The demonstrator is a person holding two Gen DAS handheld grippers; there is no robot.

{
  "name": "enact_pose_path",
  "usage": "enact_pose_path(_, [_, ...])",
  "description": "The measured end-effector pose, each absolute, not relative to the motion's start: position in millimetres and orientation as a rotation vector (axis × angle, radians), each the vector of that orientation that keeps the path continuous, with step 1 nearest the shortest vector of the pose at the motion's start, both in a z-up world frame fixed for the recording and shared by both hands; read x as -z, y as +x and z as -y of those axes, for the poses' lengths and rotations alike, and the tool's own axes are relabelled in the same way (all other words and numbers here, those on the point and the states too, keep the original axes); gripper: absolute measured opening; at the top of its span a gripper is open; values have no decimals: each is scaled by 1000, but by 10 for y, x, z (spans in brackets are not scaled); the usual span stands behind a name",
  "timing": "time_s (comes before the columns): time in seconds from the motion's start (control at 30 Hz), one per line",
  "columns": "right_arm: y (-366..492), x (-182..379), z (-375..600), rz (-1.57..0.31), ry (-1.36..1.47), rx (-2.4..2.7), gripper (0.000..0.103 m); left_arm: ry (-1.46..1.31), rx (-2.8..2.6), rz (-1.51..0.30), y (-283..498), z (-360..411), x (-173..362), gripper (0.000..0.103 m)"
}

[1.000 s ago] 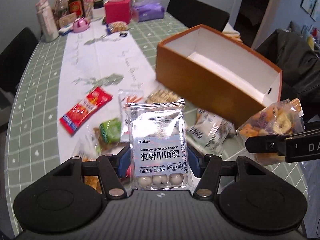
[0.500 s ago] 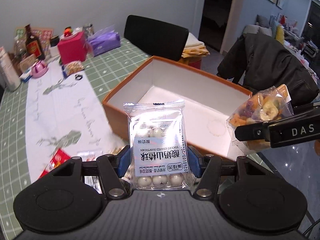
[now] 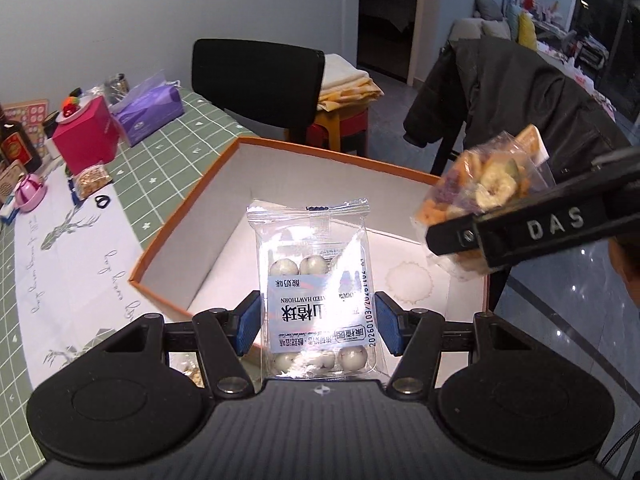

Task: Organize snacks
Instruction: 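Carry both packs into the orange box and open both tools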

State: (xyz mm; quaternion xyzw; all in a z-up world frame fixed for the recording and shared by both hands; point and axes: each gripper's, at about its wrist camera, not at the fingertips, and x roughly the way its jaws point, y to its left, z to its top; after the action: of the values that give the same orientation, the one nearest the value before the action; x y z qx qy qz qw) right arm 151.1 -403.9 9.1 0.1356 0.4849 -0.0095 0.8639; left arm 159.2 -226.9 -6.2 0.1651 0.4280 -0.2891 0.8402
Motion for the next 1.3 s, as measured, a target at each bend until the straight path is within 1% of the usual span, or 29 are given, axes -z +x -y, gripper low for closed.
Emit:
enact_pose_path(0.33, [1879, 188, 4163, -1076, 256, 9, 70, 426, 633, -944, 1682, 2605, 390, 68])
enact_pose_path(0.73, [2014, 597, 4188, -1196, 221, -40, 70, 517, 720, -1019, 1691, 2778, 694, 68])
enact_pose_path(1.07, [2158, 711, 4114, -1254, 143, -102, 70, 549, 756, -1078, 1721, 2896, 849, 68])
enact_pose_path(1.3, [2177, 727, 4093, -1262, 123, -98, 71, 530, 767, -1100, 1709, 2888, 865, 71])
